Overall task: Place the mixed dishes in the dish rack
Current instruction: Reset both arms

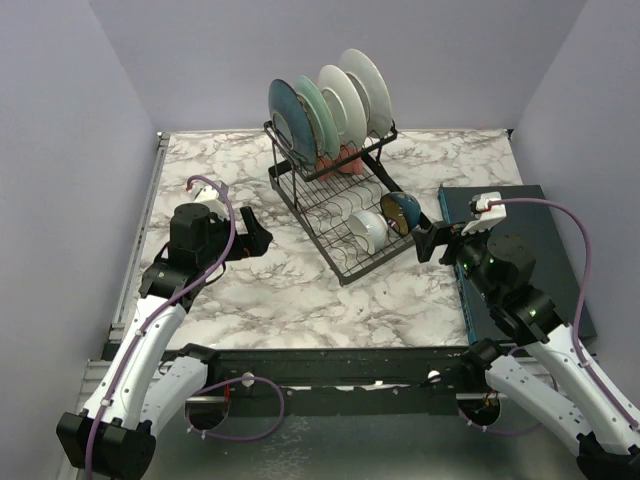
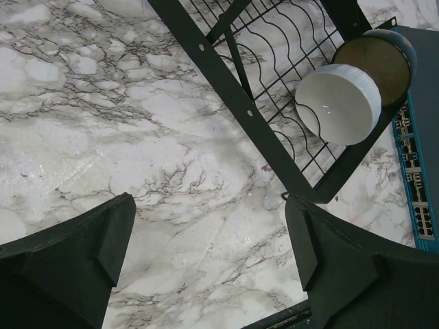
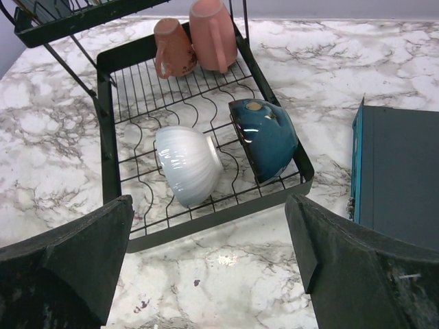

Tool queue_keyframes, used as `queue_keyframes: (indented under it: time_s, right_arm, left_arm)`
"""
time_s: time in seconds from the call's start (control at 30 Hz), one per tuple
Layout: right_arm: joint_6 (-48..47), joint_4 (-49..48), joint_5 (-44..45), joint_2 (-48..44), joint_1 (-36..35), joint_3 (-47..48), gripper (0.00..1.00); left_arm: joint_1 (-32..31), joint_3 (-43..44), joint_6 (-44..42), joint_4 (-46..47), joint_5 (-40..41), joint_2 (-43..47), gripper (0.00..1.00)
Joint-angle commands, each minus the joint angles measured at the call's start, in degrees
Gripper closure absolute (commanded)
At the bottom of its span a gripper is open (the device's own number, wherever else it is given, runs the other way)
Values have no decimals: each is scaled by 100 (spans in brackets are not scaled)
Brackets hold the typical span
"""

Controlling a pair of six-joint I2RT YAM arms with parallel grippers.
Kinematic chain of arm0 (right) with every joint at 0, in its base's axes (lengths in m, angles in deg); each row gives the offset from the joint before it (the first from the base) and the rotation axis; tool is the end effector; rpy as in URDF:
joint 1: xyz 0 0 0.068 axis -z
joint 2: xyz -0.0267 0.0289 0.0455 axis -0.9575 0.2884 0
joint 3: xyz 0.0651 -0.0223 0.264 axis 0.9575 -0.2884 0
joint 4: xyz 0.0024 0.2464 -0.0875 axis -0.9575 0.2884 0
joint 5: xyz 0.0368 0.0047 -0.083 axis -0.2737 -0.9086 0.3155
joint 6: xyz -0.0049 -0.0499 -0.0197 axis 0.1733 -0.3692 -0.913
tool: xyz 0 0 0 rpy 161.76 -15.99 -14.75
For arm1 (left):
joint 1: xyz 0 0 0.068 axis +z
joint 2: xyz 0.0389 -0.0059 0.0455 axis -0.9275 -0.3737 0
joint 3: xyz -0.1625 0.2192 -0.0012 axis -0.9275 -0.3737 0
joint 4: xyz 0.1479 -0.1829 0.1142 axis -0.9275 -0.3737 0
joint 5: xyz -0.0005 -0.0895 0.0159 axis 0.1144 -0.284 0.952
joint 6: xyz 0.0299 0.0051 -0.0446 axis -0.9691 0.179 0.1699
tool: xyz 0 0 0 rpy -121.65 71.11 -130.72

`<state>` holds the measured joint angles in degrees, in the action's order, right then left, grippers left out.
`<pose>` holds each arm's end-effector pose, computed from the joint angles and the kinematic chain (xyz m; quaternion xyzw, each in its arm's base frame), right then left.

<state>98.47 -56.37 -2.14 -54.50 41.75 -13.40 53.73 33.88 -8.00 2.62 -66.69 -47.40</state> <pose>0.1289 0.0691 0.3338 -0.0575 0.7673 0.1469 0.6216 0.1742 -0.0511 0.3131 -0.0204 0.8579 -0.2371 0.4554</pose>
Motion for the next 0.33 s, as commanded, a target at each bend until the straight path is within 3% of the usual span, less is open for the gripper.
queue_keyframes:
  time_s: [0.0,0.3]
  right_arm:
    - [41,-18,38,-5,2,-67,0]
    - [42,-18,39,-53,2,-71,0]
  left_arm:
    - [9,-60,-72,132,-15,69,1]
    - [24,-33,-7,122,108,77,1]
